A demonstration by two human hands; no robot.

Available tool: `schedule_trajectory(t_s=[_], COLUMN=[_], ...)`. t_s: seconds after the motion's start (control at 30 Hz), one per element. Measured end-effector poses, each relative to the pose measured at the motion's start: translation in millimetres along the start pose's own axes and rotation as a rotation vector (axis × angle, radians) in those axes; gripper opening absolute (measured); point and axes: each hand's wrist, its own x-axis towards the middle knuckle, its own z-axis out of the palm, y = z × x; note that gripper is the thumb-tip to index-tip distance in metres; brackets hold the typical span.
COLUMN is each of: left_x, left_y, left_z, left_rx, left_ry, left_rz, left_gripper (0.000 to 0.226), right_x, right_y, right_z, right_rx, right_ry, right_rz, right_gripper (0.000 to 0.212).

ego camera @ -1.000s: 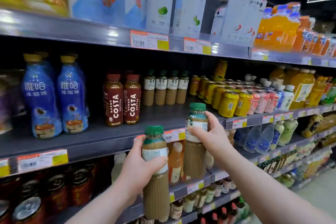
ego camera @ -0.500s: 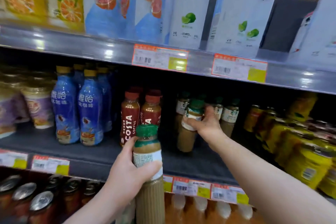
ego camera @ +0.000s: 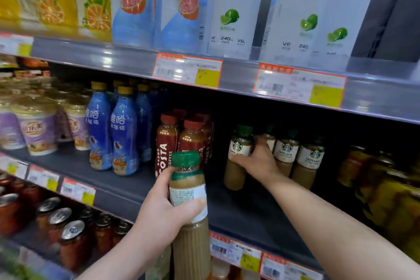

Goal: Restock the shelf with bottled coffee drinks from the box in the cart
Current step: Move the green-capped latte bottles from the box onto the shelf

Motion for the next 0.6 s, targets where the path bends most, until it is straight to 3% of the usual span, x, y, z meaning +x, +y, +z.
schedule_trajectory(t_s=[0.13,0.3,0.4,0.47,0.6], left_x=[8.9,26.3,40.9,52.0,75.7], left_y=[3.3,11.2,11.9,11.7,4.8], left_z=[7.4,19.8,31.1,43.4,73.5], left_rx=[0.012,0.023,0.028,0.048,0.095], left_ry=[-0.033,-0.142,-0.228,-0.258,-0.284], left_rz=[0.018,0.068,0.110,0.155,0.237], left_gripper=[0.048,0.047,0.048,0.054,0.060], right_x=[3.2,1.3,-11.7,-27.1,-60.0], right_y=[-1.3,3.2,1.9,-0.3,-0.7], right_z=[4.0,1.1,-18.2,-37.0,-63.2], right_rx=[0.001,0.047,0.079,0.208,0.193], right_ry=[0.020,0.026,0.058,-0.061,-0.453], right_rz=[-0.027,-0.006,0.041,0.080,0.109], right_gripper=[0.058,0.057,0.035,0.030,0.063])
